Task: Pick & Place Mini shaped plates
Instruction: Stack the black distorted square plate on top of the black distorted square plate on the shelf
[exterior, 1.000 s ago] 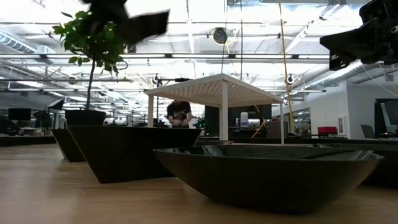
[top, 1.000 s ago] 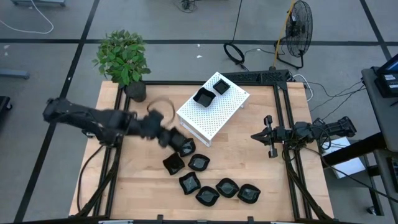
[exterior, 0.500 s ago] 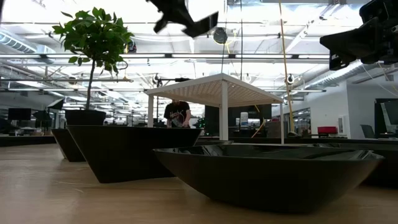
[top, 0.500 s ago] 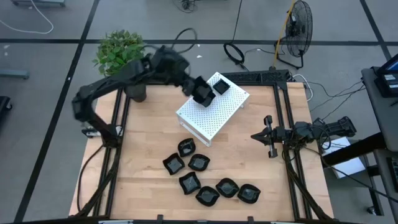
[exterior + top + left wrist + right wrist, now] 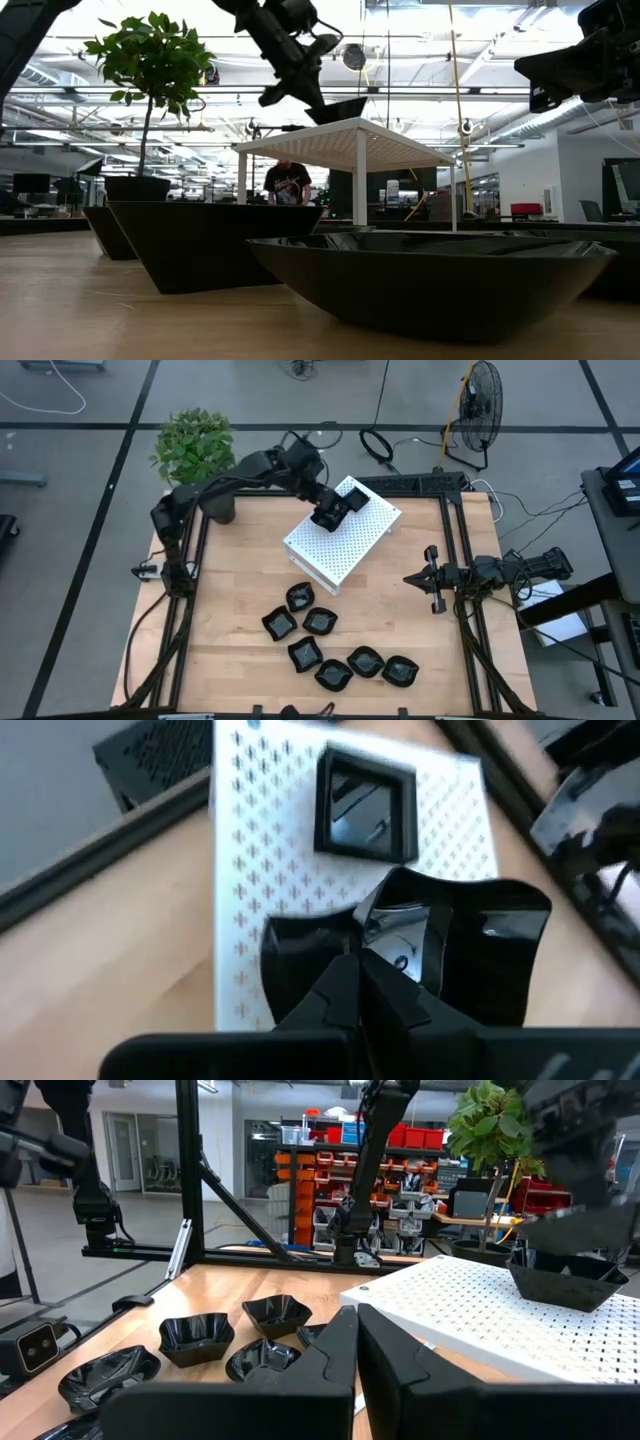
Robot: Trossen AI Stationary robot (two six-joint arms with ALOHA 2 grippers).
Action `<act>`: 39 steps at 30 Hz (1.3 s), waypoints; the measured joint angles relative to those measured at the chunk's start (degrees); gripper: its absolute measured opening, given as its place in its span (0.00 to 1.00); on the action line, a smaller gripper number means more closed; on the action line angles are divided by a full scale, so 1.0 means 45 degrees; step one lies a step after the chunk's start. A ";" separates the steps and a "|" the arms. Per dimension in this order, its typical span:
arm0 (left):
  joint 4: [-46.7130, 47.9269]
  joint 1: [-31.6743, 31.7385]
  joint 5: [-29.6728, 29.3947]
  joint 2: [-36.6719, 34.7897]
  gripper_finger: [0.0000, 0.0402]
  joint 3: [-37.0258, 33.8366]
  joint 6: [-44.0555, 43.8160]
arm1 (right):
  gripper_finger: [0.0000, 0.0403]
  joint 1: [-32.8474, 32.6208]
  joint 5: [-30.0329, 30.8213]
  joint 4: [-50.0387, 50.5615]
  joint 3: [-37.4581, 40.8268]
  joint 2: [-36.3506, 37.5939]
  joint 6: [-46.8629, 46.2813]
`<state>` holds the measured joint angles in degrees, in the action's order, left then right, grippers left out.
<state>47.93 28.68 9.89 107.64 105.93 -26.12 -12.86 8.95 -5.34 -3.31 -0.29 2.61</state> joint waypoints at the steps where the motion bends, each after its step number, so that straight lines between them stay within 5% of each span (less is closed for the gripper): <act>1: 0.0147 -0.0064 -0.0132 0.0033 0.01 0.0000 0.0011 | 0.00 0.0000 -0.0002 0.0000 0.0000 0.0003 0.0000; 21: 0.1223 -0.0475 -0.1894 0.0018 0.03 0.0010 0.0741 | 0.00 0.0000 0.0000 0.0000 0.0005 0.0005 0.0000; 32: 0.1243 -0.0804 -0.1890 -0.0235 0.26 0.0014 0.2738 | 0.00 0.0000 -0.0005 0.0000 0.0005 0.0000 0.0000; 39: 0.3115 -0.1771 -0.1889 -0.1509 0.38 0.0034 0.3311 | 0.00 0.0000 0.0000 0.0000 0.0000 0.0004 0.0000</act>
<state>61.95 20.71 1.39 100.85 106.08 -11.22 -12.86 8.95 -5.34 -3.31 -0.28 2.61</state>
